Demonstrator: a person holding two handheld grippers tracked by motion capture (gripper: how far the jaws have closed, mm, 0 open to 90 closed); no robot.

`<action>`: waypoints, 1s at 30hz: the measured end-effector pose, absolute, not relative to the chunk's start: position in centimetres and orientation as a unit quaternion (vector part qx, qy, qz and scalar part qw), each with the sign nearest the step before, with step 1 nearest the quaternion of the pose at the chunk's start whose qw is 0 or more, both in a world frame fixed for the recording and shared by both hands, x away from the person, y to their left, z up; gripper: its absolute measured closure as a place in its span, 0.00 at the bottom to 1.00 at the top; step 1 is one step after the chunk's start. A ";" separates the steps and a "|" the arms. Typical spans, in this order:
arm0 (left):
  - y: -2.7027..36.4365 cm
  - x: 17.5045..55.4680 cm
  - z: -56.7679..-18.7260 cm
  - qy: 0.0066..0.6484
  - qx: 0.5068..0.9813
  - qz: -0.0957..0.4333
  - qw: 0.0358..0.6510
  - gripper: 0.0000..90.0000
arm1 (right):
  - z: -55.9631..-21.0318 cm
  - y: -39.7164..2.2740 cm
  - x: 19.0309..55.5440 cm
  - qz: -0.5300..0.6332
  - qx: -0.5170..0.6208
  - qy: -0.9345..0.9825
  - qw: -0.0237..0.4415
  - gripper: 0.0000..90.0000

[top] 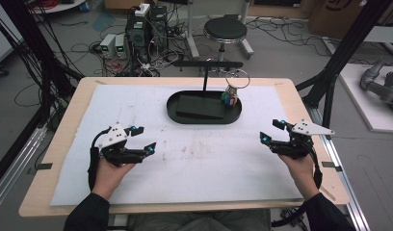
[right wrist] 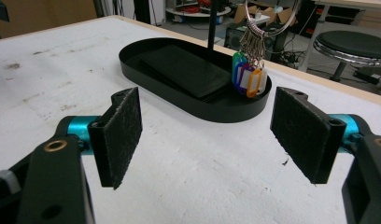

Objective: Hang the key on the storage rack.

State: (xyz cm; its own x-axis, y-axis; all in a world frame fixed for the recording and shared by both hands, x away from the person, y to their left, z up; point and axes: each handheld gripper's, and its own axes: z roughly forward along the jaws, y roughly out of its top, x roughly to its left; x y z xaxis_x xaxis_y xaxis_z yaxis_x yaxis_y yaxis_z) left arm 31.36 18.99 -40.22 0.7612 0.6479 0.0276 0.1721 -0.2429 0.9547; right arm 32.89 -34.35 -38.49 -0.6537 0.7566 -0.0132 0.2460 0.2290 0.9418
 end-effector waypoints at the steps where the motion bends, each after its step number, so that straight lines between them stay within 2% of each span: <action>1: 19.0 31.4 -40.2 0.270 0.759 0.214 0.552 0.29 | -38.5 -34.4 32.9 0.521 0.337 0.745 0.245 0.28; 30: 19.2 31.1 -39.9 0.274 0.753 0.225 0.555 0.28 | -38.8 -34.6 33.1 0.515 0.335 0.746 0.257 0.29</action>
State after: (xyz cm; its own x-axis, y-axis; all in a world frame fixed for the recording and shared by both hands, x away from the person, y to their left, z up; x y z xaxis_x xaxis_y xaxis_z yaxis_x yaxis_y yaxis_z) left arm 31.07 19.15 -39.87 0.7486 0.6620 0.0355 0.1623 -0.2349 0.9584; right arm 33.10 -34.61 -38.84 -0.6439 0.7642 -0.0386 0.2340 0.2447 0.9409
